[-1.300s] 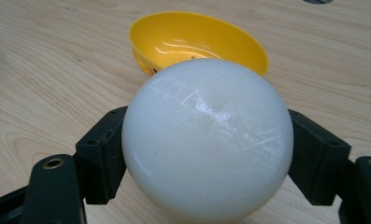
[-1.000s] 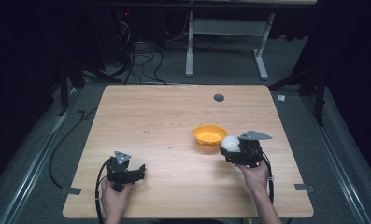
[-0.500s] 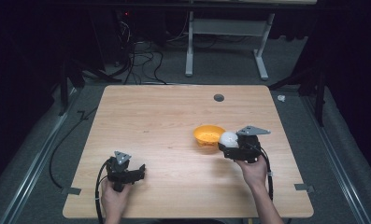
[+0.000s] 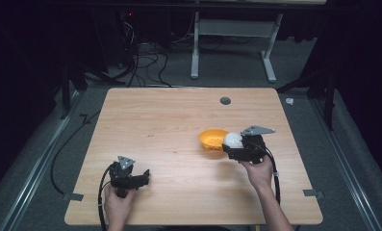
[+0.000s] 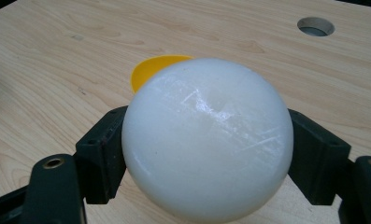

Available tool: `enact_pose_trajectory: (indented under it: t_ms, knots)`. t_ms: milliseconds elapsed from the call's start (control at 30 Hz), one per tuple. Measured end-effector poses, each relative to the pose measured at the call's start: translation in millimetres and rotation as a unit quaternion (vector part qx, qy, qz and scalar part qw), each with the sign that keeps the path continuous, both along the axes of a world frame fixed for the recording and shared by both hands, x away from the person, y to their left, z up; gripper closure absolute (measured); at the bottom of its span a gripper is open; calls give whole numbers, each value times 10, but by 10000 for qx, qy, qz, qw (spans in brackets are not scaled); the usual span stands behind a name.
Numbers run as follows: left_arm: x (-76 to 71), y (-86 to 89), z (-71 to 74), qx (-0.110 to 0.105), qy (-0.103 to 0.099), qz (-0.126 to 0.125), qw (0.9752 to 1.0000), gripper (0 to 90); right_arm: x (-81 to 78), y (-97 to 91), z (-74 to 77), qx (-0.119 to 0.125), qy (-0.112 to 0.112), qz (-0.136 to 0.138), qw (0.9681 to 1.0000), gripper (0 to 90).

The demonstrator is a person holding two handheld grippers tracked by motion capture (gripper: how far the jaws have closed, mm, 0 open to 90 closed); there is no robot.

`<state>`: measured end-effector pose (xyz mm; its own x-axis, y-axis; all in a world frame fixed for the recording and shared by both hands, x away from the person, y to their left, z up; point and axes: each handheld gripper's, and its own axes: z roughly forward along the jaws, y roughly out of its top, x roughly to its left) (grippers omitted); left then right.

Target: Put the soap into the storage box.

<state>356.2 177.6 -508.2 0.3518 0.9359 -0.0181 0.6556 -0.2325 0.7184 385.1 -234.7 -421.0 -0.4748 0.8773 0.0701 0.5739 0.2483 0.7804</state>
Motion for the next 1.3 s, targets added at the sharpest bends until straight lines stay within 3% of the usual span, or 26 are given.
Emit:
enact_pose_trajectory:
  t_ms: [600,1300]
  knots:
    - [0,0,0,0,1,-1,10000,104,178,84,20,16,63,72,10000,245]
    - [0,0,0,0,-1,1,10000,104,386,266,-49,-202,213,219,9993,245]
